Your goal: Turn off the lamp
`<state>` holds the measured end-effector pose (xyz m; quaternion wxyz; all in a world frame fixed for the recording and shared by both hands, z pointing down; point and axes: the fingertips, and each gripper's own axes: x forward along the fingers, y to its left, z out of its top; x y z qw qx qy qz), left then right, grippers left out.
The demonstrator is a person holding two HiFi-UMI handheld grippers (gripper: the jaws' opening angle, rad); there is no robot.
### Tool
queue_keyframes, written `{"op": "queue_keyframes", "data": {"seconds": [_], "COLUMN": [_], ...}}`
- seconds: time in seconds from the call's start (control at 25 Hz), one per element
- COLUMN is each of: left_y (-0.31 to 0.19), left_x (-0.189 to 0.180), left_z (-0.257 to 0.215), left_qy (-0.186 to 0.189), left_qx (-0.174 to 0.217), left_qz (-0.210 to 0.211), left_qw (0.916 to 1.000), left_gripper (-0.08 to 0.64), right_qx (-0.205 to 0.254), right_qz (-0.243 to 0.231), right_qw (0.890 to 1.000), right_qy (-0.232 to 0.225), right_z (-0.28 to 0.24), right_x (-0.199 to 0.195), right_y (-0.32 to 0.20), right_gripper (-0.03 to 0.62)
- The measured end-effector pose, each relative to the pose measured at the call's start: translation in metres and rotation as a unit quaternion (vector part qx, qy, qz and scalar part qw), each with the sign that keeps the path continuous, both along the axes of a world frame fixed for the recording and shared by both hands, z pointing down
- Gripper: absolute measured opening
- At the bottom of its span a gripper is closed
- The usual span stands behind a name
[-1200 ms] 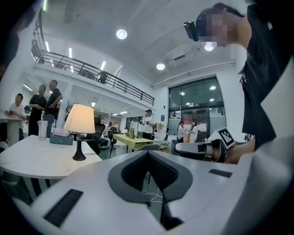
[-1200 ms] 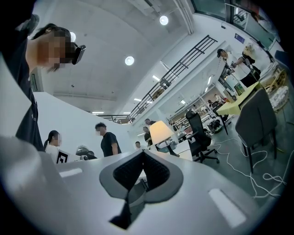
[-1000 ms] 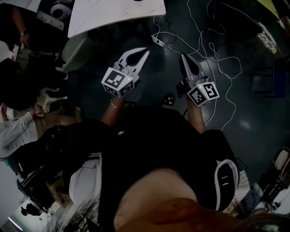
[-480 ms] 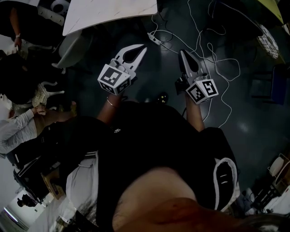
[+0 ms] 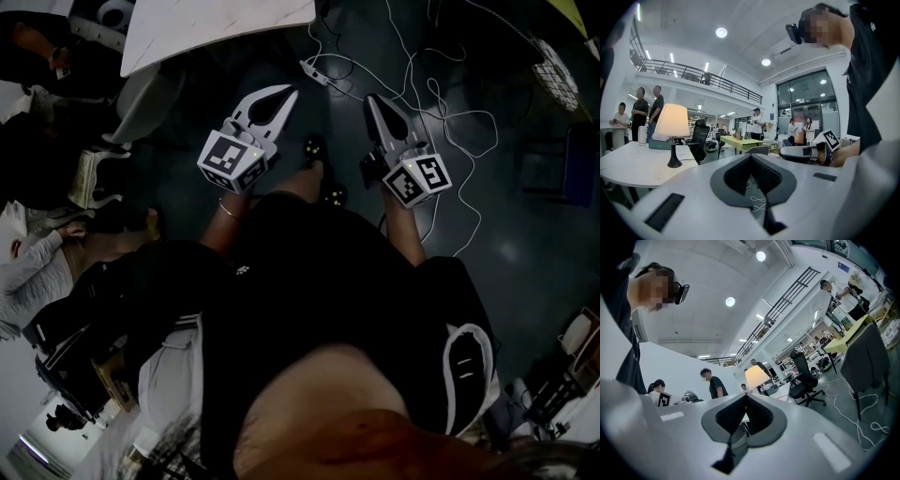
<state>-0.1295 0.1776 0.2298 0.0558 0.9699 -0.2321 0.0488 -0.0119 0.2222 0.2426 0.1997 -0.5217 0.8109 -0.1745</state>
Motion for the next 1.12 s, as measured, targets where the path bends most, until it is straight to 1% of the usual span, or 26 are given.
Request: {"op": "queue_keyframes", "data": {"seconds": [0.08,0.16,0.28,0.36,0.48,0.6,0.68,0.8,0.92,1.12], "left_y": [-0.006,-0.012,-0.021,-0.030,-0.041,-0.054,-0.067,-0.087,-0.107,-0.139], "left_x": [0.006,0.021,0.055,0.079,0.113,0.137,0.143,0.145,0.150,0.150], "left_z": [0.006,0.009,0.011,0.009,0.008,0.009,0.012,0.017,0.016,0.016], "left_qy": [0.005,0.013,0.022,0.027,0.034,0.038,0.035,0.028,0.033,0.028], "left_qx": [-0.006,-0.011,-0.018,-0.021,-0.020,-0.021,-0.023,-0.030,-0.027,-0.026], "left_qz": [0.006,0.019,0.048,0.060,0.081,0.093,0.090,0.074,0.066,0.047], "left_qw": [0.9999,0.9997,0.9984,0.9976,0.9959,0.9947,0.9950,0.9964,0.9969,0.9982], "left_gripper": [0.006,0.006,0.006,0.006,0.006,0.006,0.006,0.006,0.006,0.006], "right_qx": [-0.003,-0.007,-0.015,-0.019,-0.026,-0.027,-0.026,-0.026,-0.025,-0.026], "right_qz": [0.011,0.028,0.060,0.075,0.086,0.090,0.087,0.073,0.058,0.039], "right_qw": [1.000,1.000,0.998,0.997,0.995,0.995,0.995,0.997,0.998,0.998], "right_qy": [0.003,0.008,0.020,0.026,0.031,0.030,0.029,0.028,0.028,0.030], "right_z": [0.003,0.005,0.005,0.005,0.007,0.007,0.008,0.007,0.004,0.005], "right_x": [0.004,0.017,0.044,0.063,0.088,0.108,0.115,0.119,0.123,0.125], "right_y": [0.002,0.005,0.010,0.010,0.003,-0.012,-0.027,-0.049,-0.073,-0.108], "right_gripper": [0.002,0.001,0.000,0.000,0.000,0.000,0.001,0.000,0.001,0.000]}}
